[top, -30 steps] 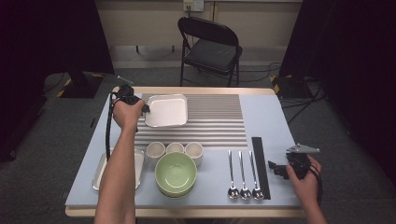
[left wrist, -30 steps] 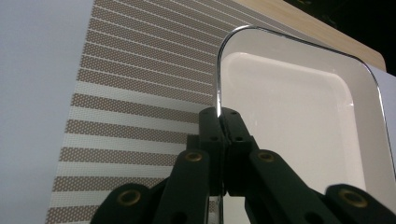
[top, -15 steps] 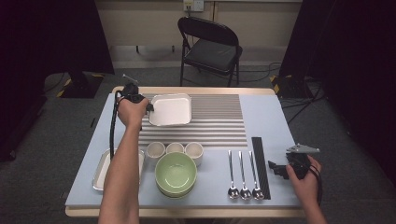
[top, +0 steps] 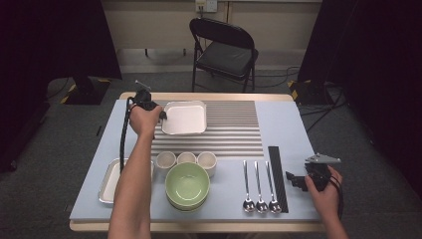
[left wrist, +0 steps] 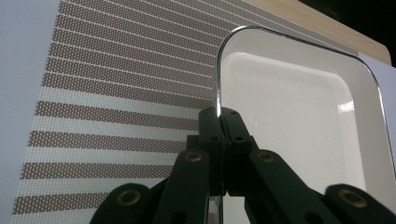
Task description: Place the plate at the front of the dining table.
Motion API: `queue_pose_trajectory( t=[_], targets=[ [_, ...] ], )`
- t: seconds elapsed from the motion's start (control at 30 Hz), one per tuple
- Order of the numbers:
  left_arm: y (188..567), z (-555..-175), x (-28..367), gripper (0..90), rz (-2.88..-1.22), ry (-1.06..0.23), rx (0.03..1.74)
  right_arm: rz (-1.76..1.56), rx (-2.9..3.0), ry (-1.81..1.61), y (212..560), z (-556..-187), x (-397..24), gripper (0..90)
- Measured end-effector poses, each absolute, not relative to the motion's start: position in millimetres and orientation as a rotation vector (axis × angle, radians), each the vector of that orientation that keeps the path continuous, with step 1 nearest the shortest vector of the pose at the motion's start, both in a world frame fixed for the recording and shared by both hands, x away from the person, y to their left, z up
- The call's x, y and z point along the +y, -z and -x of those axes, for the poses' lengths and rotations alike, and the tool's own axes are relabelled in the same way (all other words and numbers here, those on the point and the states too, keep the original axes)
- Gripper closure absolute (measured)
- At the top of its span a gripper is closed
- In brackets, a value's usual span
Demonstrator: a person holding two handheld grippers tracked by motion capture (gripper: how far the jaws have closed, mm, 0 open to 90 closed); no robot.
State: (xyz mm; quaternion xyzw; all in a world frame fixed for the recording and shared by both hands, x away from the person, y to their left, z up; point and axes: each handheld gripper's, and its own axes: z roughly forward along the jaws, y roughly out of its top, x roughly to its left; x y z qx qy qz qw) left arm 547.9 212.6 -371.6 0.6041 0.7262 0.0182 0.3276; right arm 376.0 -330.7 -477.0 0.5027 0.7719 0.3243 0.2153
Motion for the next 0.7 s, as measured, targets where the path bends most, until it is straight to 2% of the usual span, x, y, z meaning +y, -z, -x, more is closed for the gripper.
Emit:
queue_pose_trajectory(
  t=[0.7],
  targets=[
    [381, -555, 199, 89.1, -1.598, -0.054, 1.897, -1.394, 2.14, -0.9, 477, -376, -331, 11.7]
  ],
)
